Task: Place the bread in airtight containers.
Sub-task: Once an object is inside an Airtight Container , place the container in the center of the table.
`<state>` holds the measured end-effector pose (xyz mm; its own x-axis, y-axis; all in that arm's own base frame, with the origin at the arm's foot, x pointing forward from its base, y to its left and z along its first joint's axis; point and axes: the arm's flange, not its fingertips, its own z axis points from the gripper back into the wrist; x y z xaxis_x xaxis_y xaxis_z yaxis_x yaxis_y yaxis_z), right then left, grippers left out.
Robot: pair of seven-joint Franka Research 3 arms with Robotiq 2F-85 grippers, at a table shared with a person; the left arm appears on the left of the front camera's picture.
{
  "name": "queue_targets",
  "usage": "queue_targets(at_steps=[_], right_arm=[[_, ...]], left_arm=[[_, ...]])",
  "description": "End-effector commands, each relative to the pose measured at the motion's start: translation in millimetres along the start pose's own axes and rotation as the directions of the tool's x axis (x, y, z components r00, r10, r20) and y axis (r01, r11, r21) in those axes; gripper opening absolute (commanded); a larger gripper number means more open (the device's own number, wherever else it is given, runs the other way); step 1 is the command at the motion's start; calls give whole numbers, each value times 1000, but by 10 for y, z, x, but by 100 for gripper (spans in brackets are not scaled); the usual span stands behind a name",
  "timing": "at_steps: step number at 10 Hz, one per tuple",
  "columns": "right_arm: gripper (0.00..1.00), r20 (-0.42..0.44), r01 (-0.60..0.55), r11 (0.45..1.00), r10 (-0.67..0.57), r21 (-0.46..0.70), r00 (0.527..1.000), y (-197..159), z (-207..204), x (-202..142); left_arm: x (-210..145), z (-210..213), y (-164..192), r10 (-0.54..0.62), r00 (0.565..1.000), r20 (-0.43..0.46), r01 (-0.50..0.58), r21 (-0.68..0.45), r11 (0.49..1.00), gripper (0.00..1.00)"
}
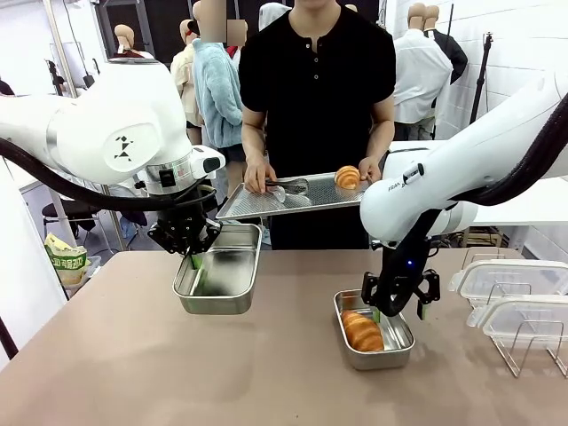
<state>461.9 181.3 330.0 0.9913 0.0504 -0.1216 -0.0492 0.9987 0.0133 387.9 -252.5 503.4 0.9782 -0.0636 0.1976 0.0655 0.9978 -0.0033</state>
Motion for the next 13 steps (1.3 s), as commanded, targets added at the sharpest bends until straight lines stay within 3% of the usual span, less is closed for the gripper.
queue_targets(at_steps=[1, 2, 3, 5, 7, 11, 13], right_arm=[[100, 19, 11, 1000, -11, 3, 1000, -20, -20, -32], [100, 0, 0, 1000, 0, 0, 1000, 0, 0, 0], [100, 116, 59, 996, -51, -60, 992, -113, 252, -244], [100, 208, 76, 991, -52, -108, 977, -212, 725, -496], [100, 280, 117, 992, -98, -53, 955, -364, 1046, -615], [100, 497, 157, 986, -166, 59, 852, -621, 1568, -1199], [100, 515, 152, 983, -185, 105, 837, -621, 1597, -1267]], left_arm=[[6, 29, 13, -1, 1000, 6, 1, 0, 1000, 0], [6, 29, 13, -1, 1000, 6, 1, 0, 1000, 0], [6, 29, 13, -1, 1000, 6, 1, 0, 1000, 0], [6, 29, 13, -1, 1000, 6, 1, 0, 1000, 0], [6, 29, 13, -1, 1000, 6, 1, 0, 1000, 0], [6, 29, 13, -1, 1000, 6, 1, 0, 1000, 0], [6, 29, 13, -1, 1000, 6, 1, 0, 1000, 0]])
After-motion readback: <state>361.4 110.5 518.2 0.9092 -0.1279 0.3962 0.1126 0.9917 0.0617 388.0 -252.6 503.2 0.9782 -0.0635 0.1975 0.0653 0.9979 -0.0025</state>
